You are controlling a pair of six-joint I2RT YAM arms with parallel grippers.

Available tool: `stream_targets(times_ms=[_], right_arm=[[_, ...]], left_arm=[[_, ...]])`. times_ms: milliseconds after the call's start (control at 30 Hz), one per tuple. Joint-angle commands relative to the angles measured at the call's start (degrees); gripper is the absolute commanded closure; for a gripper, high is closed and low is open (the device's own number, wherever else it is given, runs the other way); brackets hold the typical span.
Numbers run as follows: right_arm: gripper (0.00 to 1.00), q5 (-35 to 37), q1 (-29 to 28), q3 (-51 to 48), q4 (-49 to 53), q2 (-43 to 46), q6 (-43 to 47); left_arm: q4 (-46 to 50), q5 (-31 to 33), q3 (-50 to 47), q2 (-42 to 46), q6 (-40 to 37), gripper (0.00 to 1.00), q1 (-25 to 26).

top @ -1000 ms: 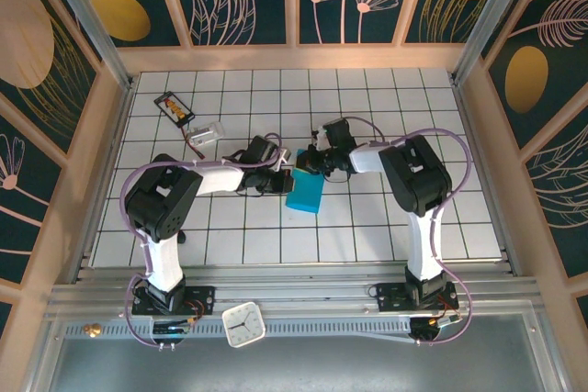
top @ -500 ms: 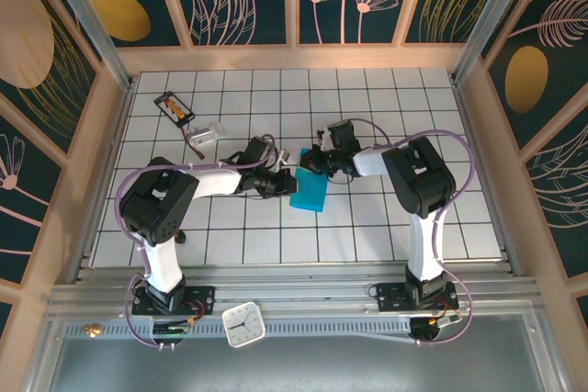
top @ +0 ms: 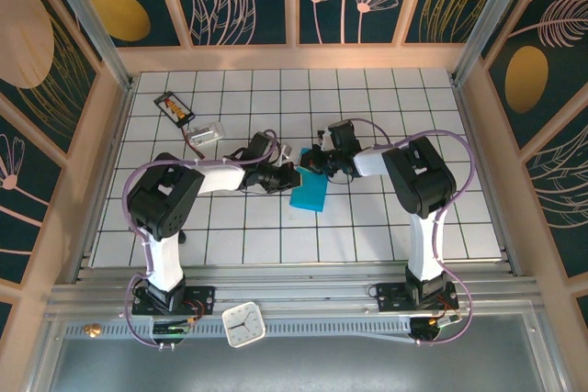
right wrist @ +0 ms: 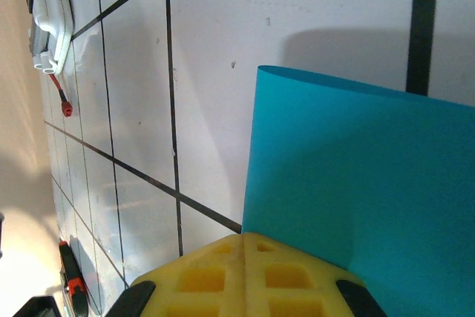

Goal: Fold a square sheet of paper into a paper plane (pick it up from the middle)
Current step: First fold in half a square sheet of paper at the center of the table.

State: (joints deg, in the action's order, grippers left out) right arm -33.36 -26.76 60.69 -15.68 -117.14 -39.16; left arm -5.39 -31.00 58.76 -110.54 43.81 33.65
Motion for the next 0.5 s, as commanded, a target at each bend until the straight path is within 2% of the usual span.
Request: stream_targets(times_ms=[0, 200, 467], right_arm=[[1.00, 4.8, 0.9, -2.6, 4.5, -0.6, 1.1], [1.00, 5.2, 1.0, -2.8, 5.0, -0.3, 1.6], [1.00, 5.4, 1.4, -2.9, 5.1, -0.8, 2.0]], left_arm=[[0.2, 1.5, 2.9, -2.6, -0.7, 0.98, -0.6], [4.1, 3.7, 4.5, -4.4, -3.8, 1.00, -0.7], [7.1, 3.1, -0.6, -2.9, -6.7, 1.00, -0.7]])
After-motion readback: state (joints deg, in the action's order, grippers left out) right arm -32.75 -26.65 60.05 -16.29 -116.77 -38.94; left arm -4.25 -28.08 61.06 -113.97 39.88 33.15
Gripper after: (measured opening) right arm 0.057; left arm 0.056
